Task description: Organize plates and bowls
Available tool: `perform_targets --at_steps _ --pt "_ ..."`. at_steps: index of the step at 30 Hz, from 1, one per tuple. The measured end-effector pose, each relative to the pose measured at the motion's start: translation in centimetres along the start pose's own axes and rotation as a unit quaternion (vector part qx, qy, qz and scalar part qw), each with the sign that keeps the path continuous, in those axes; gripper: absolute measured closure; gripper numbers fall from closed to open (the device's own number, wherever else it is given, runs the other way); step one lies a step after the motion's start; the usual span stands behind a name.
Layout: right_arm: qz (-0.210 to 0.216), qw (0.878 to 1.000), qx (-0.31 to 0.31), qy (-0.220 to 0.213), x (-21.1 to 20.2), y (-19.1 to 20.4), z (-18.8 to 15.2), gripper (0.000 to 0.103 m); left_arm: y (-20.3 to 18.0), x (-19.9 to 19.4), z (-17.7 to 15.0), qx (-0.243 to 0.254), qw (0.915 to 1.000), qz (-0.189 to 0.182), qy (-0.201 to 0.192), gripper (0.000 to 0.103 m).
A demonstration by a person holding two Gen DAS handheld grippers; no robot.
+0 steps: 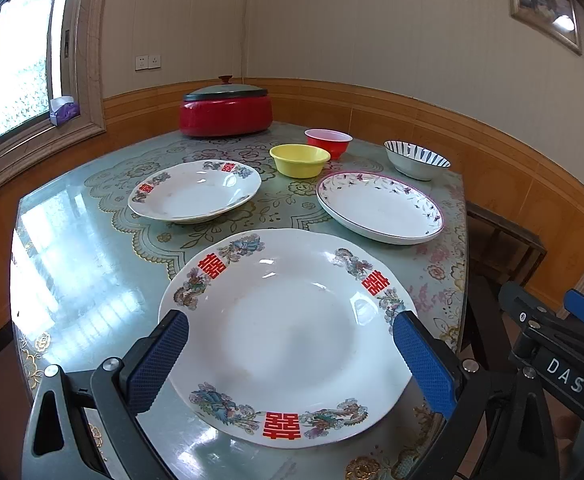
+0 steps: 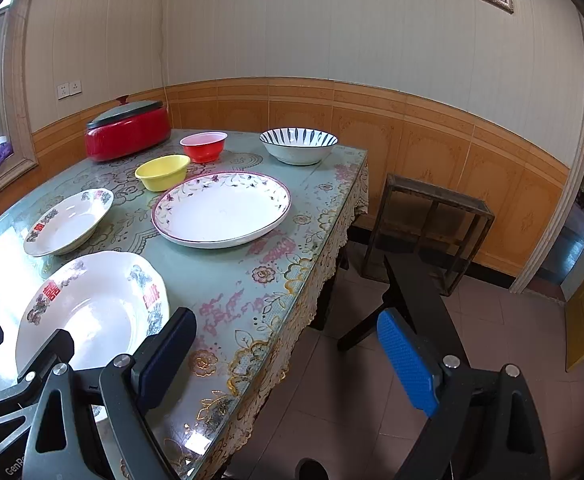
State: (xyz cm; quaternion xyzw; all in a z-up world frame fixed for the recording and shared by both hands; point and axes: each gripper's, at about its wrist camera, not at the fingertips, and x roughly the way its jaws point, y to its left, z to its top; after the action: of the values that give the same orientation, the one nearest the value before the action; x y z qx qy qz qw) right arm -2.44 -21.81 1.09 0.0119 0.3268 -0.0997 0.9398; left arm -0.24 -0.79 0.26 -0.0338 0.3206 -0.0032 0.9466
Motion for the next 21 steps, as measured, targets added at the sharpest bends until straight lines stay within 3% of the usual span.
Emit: perform_targets --at_steps 21 --pt "0.005 1.0 -0.004 0.002 0.01 0.09 0.03 0.01 -0.16 -0.12 -0.13 0.002 1.0 0.0 0.001 0.0"
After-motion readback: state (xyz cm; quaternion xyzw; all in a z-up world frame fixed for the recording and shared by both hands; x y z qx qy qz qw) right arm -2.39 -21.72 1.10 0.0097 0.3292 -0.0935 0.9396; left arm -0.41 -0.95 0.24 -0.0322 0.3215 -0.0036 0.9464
